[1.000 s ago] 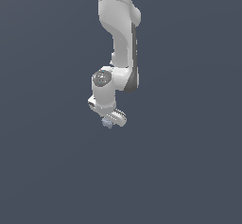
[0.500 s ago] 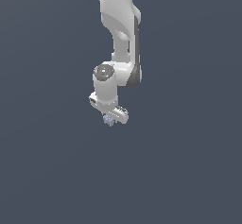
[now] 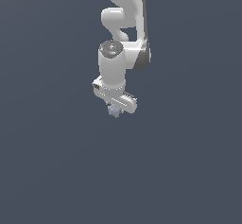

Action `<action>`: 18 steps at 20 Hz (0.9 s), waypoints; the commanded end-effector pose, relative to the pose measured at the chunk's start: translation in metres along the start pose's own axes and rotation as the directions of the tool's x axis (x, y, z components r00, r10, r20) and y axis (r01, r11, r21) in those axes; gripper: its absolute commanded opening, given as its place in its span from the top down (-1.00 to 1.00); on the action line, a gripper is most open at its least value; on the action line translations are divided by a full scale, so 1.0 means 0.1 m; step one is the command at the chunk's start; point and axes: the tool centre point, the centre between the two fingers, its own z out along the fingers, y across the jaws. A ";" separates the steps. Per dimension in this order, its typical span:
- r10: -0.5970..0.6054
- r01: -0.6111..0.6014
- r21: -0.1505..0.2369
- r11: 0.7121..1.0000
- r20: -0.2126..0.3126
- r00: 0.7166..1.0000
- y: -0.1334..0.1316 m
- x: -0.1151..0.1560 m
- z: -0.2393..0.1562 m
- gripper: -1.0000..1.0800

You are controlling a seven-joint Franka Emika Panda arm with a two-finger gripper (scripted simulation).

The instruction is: Pick up the object and move it to a goal position.

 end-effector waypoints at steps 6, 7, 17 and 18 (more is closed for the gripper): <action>0.001 -0.001 -0.001 1.000 -0.001 1.000 -0.24 -0.19 -0.84 1.00; 0.001 -0.001 -0.001 1.000 -0.001 1.000 -0.27 -0.22 -0.94 1.00; 0.000 0.000 -0.001 1.000 -0.002 1.000 -0.52 -0.39 -1.74 1.00; 0.000 0.000 -0.001 1.000 -0.001 1.000 -0.54 -0.39 -1.79 1.00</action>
